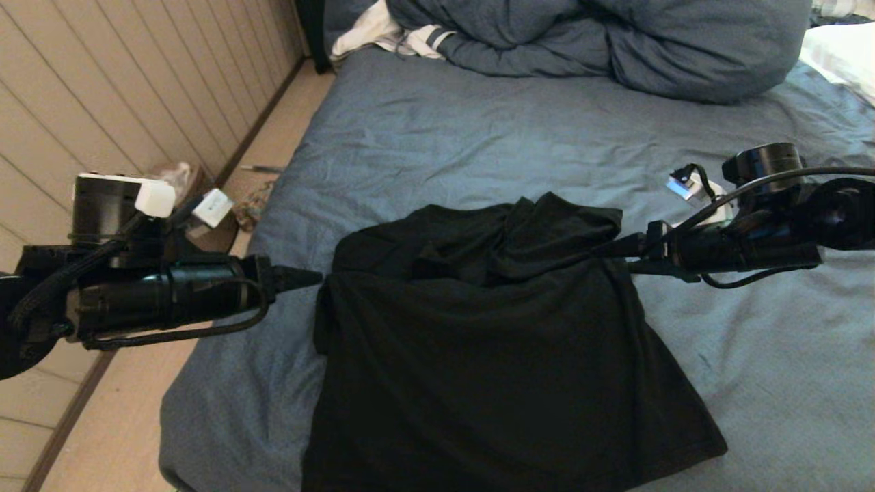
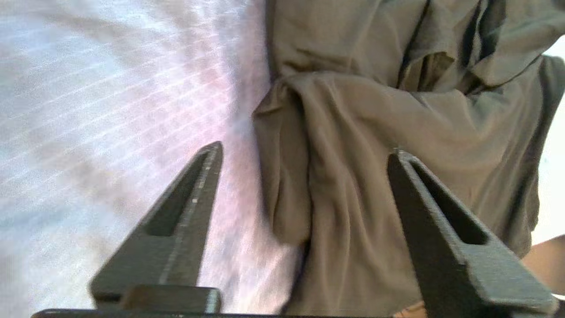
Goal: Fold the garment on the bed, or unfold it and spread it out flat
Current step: Fold the black T-shirt
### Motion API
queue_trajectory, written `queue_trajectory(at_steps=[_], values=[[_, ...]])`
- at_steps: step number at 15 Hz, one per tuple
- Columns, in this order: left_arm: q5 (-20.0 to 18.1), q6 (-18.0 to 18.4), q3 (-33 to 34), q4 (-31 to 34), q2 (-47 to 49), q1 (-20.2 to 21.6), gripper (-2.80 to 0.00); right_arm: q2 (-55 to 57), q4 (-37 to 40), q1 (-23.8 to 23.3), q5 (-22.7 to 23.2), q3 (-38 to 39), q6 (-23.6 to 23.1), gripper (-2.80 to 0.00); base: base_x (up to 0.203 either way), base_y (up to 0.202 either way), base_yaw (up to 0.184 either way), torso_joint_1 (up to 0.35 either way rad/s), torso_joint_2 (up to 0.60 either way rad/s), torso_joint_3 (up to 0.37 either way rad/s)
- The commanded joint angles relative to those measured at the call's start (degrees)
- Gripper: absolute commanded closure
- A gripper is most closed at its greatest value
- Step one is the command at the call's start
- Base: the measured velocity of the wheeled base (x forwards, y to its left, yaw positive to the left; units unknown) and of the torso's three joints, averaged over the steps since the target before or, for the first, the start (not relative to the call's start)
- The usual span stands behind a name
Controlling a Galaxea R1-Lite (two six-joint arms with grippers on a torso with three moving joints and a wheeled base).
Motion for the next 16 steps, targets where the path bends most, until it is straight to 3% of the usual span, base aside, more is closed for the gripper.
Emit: queue_trajectory(at_steps=[1,2,3,4,7,9,11,16], values=[[-0.16,-0.01,2.12,0.06,-4.40,1.86,-2.80,-3.85,0.09,-0.27,0.21,2.00,-0.03,-2.80,0.000,0.000,0.000,0.000,0.00,0.000],[-0.17,0.25,3.52,0.45,-6.03,2.35,-2.80,-5.18,0.11,-0.37,0.20,3.45,-0.06,-2.80,0.000,0.000,0.000,0.000,0.00,0.000],[-0.21,0.50,5.92,1.10,-8.15,2.55,-2.80,-6.83,0.05,-1.04,0.15,5.84,-0.16,0.00,0.000,0.000,0.000,0.000,0.00,0.000],[-0.24,0.56,8.15,1.80,-10.30,2.58,0.00,-8.00,0.00,-1.89,0.09,8.27,-0.41,0.00,0.000,0.000,0.000,0.000,0.00,0.000],[-0.76,0.76,16.45,4.93,-16.42,2.15,0.00,-11.07,1.35,-5.91,-0.01,16.78,-5.94,0.00,0.000,0.000,0.000,0.000,0.00,0.000],[-1.68,1.96,21.87,5.64,-18.79,1.43,0.00,-12.76,6.21,-8.93,0.03,19.39,-9.32,0.00,0.000,0.000,0.000,0.000,0.00,0.000],[-2.52,2.78,26.32,5.71,-19.64,0.10,0.00,-14.33,7.07,-10.24,0.03,22.17,-10.38,0.00,0.000,0.000,0.000,0.000,0.00,0.000],[-4.67,2.28,30.34,5.21,-18.66,-5.37,0.00,-15.87,6.78,-8.41,0.13,28.70,-13.12,0.00,0.000,0.000,0.000,0.000,0.00,0.000]])
